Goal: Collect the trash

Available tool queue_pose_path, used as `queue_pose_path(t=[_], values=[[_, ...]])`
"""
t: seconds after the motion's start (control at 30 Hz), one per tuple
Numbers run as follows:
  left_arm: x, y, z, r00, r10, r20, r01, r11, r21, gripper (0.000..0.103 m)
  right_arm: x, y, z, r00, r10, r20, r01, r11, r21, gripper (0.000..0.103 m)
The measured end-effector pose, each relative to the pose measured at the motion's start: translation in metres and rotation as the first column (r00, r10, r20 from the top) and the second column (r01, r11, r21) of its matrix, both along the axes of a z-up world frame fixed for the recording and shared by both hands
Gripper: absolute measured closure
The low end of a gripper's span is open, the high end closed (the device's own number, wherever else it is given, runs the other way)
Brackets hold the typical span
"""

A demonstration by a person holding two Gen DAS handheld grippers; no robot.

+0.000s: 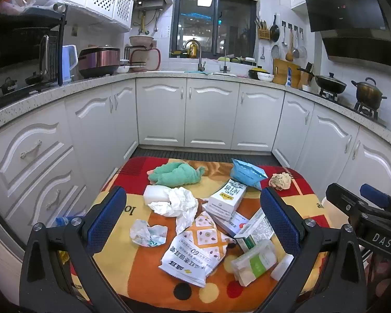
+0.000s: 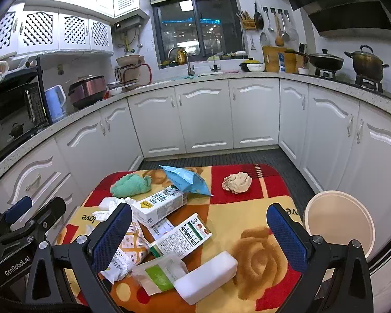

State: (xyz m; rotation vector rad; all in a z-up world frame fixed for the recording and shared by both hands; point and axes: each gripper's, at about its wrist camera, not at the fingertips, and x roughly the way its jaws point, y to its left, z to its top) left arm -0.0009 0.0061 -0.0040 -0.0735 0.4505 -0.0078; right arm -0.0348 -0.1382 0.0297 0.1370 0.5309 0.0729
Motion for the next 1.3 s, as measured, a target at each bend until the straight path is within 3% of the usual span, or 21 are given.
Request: queue_pose_path(t=[1.3], values=[[-0.0004, -0.0002, -0.0046, 1.000, -0.008, 0.002, 0.009, 1.000, -0.015, 0.001, 0.0023, -0.0065, 0.0034, 1.000, -0.013, 0.013, 0.013, 1.000, -0.012, 0.000]])
